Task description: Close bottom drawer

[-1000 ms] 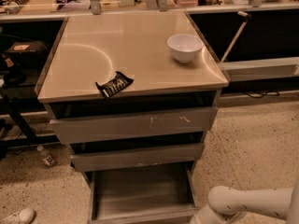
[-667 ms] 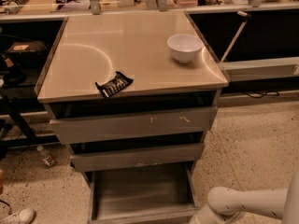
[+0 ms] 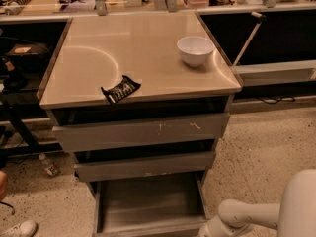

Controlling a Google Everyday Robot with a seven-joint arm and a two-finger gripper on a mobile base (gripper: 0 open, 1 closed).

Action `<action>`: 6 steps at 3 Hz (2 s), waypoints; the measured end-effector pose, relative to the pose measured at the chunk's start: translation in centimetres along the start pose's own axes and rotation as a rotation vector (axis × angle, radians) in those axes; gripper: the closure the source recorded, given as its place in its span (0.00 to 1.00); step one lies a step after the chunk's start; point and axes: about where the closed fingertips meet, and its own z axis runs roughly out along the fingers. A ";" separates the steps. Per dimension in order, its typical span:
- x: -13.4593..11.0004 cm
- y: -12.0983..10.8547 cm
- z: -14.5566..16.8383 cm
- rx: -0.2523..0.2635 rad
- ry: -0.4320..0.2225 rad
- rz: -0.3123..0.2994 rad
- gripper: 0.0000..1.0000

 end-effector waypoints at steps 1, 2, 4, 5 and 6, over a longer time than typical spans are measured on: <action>-0.7 -2.3 1.7 0.010 -0.035 0.030 1.00; -0.7 -2.3 1.7 0.010 -0.035 0.030 1.00; -4.0 -5.6 4.4 0.099 -0.100 -0.014 1.00; -4.1 -5.7 4.4 0.102 -0.101 -0.016 1.00; -6.4 -6.7 4.1 0.146 -0.125 -0.049 1.00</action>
Offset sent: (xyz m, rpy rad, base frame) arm 0.0134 0.0001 -0.0214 0.0051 -0.0078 -0.0392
